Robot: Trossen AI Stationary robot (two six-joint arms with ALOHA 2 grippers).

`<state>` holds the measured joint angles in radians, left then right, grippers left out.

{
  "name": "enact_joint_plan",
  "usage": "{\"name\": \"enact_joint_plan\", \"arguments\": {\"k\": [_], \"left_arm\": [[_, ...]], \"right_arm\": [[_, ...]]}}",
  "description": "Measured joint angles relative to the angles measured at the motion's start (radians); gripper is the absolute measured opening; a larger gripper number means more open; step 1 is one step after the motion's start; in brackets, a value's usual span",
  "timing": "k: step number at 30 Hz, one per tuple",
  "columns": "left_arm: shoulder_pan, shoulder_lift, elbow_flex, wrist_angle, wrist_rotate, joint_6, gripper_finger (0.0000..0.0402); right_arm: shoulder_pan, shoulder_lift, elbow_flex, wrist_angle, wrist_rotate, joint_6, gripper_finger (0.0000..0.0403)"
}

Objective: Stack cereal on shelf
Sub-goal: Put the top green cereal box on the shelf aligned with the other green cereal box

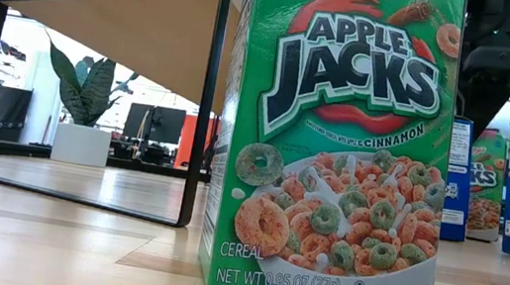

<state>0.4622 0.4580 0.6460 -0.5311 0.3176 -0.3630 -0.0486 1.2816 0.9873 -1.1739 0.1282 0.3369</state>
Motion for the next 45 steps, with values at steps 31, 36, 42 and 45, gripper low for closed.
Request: {"name": "enact_joint_plan", "arguments": {"k": [31, 36, 42, 45], "left_arm": [[0.0, 0.0, 0.0, 0.0, -0.009, -0.024, 0.0206], [0.0, 0.0, 0.0, 0.002, -0.01, -0.025, 0.0206], [0.0, 0.0, 0.0, 0.006, -0.011, -0.026, 0.0206], [0.0, 0.0, 0.0, 0.006, -0.011, -0.035, 0.0206]], "right_arm": [[-0.008, 0.0, 0.577, 0.151, 0.113, -0.505, 0.0118], [0.046, 0.019, 0.576, 0.209, 0.11, -0.615, 0.0118], [0.12, 0.076, 0.575, 0.277, 0.121, -0.785, 0.0118], [0.145, 0.091, 0.577, 0.306, 0.133, -0.856, 0.0118]]}}
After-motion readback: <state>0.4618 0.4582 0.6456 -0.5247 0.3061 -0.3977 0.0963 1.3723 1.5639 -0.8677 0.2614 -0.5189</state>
